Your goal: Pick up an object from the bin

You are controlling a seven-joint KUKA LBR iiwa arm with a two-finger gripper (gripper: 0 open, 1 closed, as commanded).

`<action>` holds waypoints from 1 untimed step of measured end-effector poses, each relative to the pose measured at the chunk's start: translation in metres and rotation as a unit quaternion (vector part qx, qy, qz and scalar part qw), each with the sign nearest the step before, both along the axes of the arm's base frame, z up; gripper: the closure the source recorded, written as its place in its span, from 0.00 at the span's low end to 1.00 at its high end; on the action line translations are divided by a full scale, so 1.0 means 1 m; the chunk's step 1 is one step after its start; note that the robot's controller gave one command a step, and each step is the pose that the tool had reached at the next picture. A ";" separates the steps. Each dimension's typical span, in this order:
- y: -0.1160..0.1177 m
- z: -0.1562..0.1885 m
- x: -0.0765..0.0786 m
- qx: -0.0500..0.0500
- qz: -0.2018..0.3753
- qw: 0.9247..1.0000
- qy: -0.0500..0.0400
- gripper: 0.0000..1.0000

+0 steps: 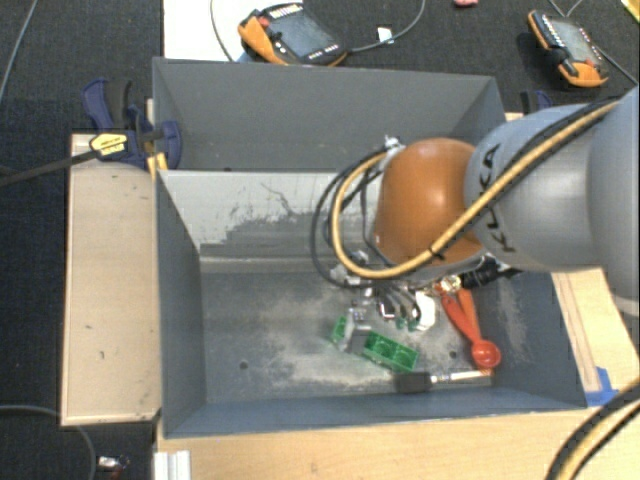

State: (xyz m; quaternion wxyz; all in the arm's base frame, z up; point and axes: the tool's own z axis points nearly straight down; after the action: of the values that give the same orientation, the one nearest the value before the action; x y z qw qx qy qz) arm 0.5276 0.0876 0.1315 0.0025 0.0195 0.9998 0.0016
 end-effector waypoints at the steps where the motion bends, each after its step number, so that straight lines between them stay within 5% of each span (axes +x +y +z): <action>1: -0.062 -0.004 0.013 0.000 0.070 0.998 -0.003 0.00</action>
Offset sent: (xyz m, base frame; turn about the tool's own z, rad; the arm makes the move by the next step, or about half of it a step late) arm -0.0082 -0.0075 -0.0148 -0.2812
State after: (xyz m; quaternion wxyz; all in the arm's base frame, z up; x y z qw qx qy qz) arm 0.5403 0.0255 0.1280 0.0056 -0.0502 0.9987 0.0018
